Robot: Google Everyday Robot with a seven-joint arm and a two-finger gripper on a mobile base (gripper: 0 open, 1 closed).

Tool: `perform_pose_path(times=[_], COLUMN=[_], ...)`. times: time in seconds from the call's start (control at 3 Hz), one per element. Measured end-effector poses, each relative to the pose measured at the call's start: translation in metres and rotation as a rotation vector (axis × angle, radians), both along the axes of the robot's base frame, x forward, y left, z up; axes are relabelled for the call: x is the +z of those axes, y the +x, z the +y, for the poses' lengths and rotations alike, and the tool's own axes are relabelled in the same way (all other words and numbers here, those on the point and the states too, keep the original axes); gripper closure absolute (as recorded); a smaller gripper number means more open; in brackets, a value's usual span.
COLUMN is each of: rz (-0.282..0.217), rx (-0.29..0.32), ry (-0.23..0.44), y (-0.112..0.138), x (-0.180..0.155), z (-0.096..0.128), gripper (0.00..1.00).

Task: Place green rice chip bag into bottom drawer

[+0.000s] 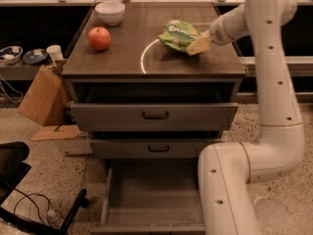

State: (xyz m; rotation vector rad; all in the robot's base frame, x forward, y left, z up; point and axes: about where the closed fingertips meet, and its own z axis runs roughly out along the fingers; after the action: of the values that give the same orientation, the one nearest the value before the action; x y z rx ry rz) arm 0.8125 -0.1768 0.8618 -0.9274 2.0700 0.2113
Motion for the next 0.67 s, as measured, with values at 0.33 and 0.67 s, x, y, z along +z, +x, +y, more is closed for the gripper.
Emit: perform_pose_path(times=[0.33,0.67], rz=[0.026,0.053], rx=[-0.008,-0.005], ry=[-0.031,-0.042], y=[-0.046,-0.093], x=[0.034,0.068], z=[-0.047,-0.090], gripper=[1.00,1.00])
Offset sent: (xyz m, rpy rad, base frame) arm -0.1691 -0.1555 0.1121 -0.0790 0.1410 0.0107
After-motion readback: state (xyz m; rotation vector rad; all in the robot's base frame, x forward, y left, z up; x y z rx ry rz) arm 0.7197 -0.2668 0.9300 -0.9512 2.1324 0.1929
